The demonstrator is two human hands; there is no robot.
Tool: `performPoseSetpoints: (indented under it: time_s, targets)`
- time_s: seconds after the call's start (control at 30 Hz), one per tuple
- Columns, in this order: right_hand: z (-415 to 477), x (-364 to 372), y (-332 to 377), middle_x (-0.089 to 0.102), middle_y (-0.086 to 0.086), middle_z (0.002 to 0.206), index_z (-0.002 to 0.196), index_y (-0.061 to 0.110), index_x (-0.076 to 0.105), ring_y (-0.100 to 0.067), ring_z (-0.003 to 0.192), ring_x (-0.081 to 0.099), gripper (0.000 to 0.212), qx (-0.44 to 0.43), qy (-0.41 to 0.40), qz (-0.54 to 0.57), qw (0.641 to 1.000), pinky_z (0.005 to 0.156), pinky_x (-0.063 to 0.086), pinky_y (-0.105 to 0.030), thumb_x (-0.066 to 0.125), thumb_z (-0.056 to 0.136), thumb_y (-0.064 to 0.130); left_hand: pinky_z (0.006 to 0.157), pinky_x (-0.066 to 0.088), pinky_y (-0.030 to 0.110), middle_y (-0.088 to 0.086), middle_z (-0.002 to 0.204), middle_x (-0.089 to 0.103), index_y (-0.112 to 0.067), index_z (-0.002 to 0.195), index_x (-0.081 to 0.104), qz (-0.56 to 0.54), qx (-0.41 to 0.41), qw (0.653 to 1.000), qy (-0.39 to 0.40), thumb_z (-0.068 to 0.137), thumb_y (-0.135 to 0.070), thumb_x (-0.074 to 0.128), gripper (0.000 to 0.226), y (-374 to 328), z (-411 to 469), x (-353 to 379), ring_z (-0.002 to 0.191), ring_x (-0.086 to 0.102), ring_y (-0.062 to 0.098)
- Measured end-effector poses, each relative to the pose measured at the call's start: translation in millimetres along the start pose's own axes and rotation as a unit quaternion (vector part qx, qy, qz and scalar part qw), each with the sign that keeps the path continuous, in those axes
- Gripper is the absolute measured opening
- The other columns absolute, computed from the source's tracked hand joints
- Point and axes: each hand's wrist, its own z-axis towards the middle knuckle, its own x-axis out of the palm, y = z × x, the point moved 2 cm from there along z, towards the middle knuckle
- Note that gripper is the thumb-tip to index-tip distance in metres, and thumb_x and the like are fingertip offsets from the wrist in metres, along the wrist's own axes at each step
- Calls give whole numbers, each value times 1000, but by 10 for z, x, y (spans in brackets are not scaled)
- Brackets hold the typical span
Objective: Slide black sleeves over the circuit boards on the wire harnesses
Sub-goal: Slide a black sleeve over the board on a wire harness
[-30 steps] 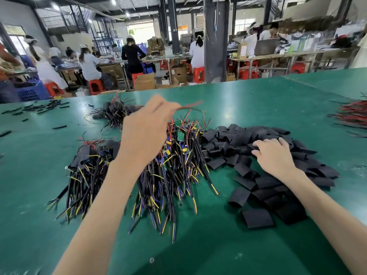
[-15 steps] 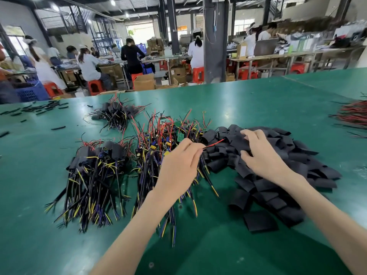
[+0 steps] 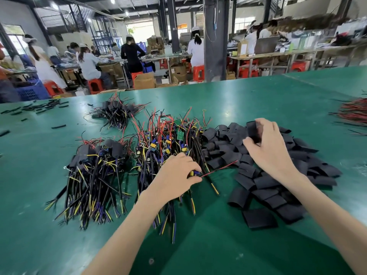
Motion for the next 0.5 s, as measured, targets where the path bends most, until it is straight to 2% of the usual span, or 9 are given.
performPoseSetpoints:
  time_s: [0.1,0.17,0.23,0.33,0.37,0.43,0.5]
  targets:
    - [1,-2,8,41,-4,107,121,11,48,-19,87,47,40,-9,-10,-9,1000,77,33,-21,60,82,9,95,26,23,-6,109,55,-22,120,61,-21,0,999,-37,94,-37,53,31,-54,-4,5,107,46,13]
    - [3,-15,-2,42,-4,103,112,13,51,-22,85,50,33,-14,-19,-2,1000,78,39,-26,60,81,9,88,40,27,2,111,48,-14,124,58,-78,-12,993,-86,97,-25,51,30,-72,-13,-51,90,55,20]
    - [11,-32,-16,41,-2,103,111,15,51,-21,85,52,33,-21,-33,17,999,75,39,-24,61,81,7,77,47,35,7,113,45,-8,124,56,-78,-16,989,-126,97,-11,49,28,-60,-28,-138,78,57,26]
    - [14,-22,-33,41,-2,104,114,15,52,-22,87,54,35,-34,-34,22,999,77,40,-24,61,82,5,90,41,35,9,118,52,-4,121,57,-49,-20,985,-162,91,6,49,33,33,-62,-218,97,54,27]
    - [11,-7,-37,42,-4,104,116,14,52,-23,89,54,36,-39,-25,18,999,79,42,-26,62,82,5,93,37,33,10,115,55,-4,119,59,-36,-22,985,-169,91,6,50,31,60,-73,-236,100,52,28]
    - [0,29,-45,44,-6,104,120,11,52,-24,91,54,40,-58,4,4,998,85,42,-28,63,82,6,90,36,34,8,103,60,-5,112,64,-29,-31,982,-184,96,-9,51,20,96,-98,-269,97,51,29]
    - [-20,69,-50,45,-5,99,124,9,53,-21,88,52,44,-90,41,-28,995,84,36,-20,65,81,8,85,40,37,5,95,60,-8,103,68,-40,-46,979,-196,98,-20,50,23,118,-118,-288,92,51,27]
